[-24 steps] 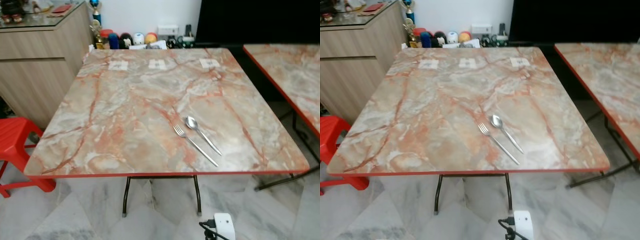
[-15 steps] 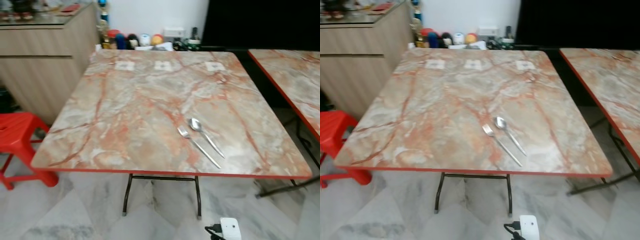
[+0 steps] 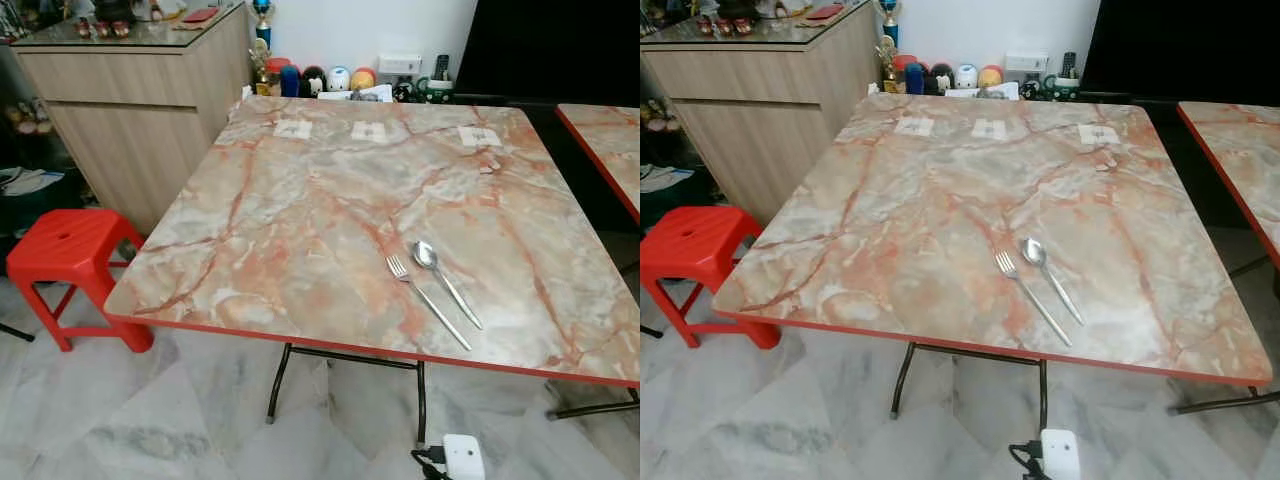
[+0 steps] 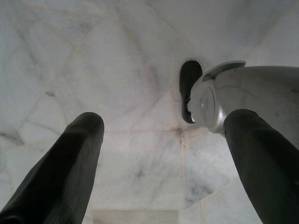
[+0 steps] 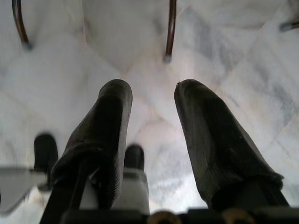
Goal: Setting the table
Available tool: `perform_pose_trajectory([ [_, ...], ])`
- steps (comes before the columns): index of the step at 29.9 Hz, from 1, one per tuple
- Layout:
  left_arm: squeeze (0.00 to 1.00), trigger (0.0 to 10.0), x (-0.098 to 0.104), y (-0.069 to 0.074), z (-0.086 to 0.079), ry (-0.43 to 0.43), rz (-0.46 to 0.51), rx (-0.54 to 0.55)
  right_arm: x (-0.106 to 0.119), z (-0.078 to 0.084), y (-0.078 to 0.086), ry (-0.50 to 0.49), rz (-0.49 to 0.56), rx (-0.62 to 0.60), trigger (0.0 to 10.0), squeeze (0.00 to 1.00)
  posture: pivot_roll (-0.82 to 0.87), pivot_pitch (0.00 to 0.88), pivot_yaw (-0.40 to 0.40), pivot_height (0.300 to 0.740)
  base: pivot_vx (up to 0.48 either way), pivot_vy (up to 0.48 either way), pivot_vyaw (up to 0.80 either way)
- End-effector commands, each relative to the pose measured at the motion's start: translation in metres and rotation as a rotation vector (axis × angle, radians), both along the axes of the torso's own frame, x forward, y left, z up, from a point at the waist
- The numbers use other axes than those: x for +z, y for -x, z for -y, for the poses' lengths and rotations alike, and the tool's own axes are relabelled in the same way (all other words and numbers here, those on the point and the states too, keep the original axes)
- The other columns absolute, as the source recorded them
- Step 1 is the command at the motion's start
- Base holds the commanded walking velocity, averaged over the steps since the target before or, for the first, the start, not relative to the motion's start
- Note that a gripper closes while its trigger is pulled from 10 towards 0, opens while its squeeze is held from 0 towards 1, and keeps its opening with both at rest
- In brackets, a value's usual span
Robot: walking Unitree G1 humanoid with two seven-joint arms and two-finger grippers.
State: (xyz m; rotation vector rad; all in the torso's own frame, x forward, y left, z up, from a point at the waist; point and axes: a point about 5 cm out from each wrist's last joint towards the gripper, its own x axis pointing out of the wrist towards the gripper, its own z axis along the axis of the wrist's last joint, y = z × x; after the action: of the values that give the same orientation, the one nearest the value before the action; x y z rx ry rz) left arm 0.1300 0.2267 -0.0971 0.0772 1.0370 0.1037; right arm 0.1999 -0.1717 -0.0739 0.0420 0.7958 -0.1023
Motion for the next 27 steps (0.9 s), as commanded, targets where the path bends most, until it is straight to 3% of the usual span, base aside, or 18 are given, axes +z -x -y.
perform_pose_trajectory([
  [1, 0.0, 10.0, -0.0032, 0.0104, -0.0009, 0.006, -0.027, 0.009, 0.0014, 0.0004, 0.0005, -0.011, 0.041, -0.04, 10.0, 0.0, 0.02, 0.051, -0.037, 0.74, 0.0, 0.0, 0.0],
  [14, 0.0, 10.0, -0.0051, 0.0147, 0.0025, 0.013, -0.035, 0.0, 0.0055, 0.0066, 0.0022, -0.011, 0.135, -0.155, 10.0, 0.0, 0.0, 0.02, -0.065, 0.74, 0.0, 0.0, 0.0],
  [27, 0.0, 10.0, -0.006, 0.0179, 0.0031, 0.007, -0.043, -0.017, 0.0092, 0.0065, 0.0002, 0.043, 0.182, -0.143, 10.0, 0.0, -0.01, 0.021, -0.062, 0.74, 0.0, 0.0, 0.0],
])
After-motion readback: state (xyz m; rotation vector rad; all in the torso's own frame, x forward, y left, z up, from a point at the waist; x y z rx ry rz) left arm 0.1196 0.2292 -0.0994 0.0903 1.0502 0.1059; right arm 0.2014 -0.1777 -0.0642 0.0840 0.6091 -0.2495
